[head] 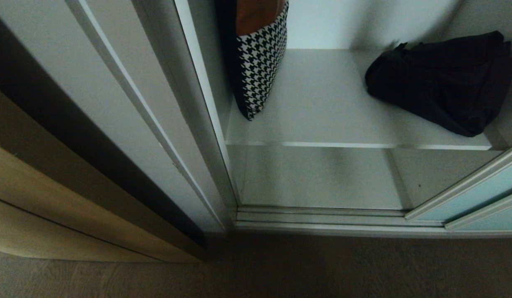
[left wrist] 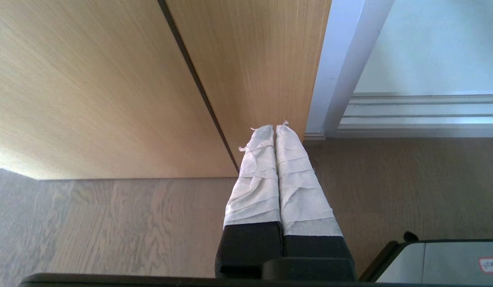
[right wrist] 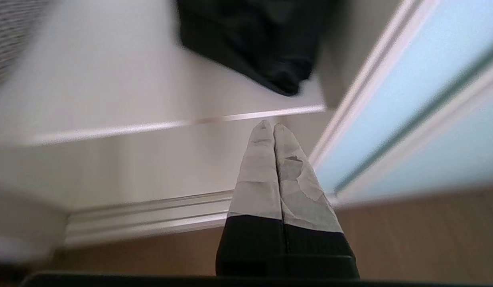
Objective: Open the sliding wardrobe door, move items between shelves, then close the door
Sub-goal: Place the bag on the lower shelf
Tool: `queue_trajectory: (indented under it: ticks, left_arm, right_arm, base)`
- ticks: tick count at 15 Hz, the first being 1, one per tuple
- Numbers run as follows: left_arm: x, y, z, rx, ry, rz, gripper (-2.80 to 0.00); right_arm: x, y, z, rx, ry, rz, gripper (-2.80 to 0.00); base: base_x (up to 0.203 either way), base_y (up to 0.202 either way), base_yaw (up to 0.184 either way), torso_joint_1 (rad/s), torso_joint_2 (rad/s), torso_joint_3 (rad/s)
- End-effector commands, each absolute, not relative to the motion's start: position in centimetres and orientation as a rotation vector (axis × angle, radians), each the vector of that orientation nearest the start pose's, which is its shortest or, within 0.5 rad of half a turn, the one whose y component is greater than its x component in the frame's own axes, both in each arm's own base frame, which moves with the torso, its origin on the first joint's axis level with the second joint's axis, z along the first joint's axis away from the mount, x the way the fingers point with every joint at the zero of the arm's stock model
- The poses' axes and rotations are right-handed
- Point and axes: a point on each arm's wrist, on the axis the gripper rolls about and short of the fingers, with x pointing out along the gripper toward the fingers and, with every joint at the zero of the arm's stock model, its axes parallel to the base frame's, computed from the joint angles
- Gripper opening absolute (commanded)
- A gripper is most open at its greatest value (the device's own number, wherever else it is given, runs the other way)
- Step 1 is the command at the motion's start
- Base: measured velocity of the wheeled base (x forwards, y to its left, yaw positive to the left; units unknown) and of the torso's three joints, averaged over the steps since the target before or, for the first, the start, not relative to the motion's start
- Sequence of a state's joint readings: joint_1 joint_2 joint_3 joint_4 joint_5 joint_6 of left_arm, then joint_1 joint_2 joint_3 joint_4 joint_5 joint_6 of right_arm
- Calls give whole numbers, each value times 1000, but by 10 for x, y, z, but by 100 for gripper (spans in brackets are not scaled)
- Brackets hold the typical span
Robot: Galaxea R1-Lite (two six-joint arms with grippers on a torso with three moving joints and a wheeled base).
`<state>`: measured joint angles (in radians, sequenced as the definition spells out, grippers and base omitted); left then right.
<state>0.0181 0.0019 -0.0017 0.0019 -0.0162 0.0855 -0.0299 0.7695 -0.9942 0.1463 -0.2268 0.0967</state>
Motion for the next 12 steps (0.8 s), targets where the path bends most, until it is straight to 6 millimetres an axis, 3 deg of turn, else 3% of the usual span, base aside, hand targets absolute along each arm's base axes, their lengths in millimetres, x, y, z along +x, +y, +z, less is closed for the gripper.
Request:
queue_trajectory:
  ticks: [1,8,12]
  left_arm:
    - [-23,-1,76,87,3,2,-280]
    - [-23,-1,76,87,5,1,-280]
    - [-23,-1,76,86,3,2,-280]
  right_arm:
    - [106,-11,332,131,53,-363,-280]
    - [184,-30,346,247,92,-506,-280]
    - [230,-53,343,312,118,-577,-280]
  base:
    - [0,0,0,0,0,0]
    - [0,0,0,0,0,0]
    - [0,0,0,0,0,0]
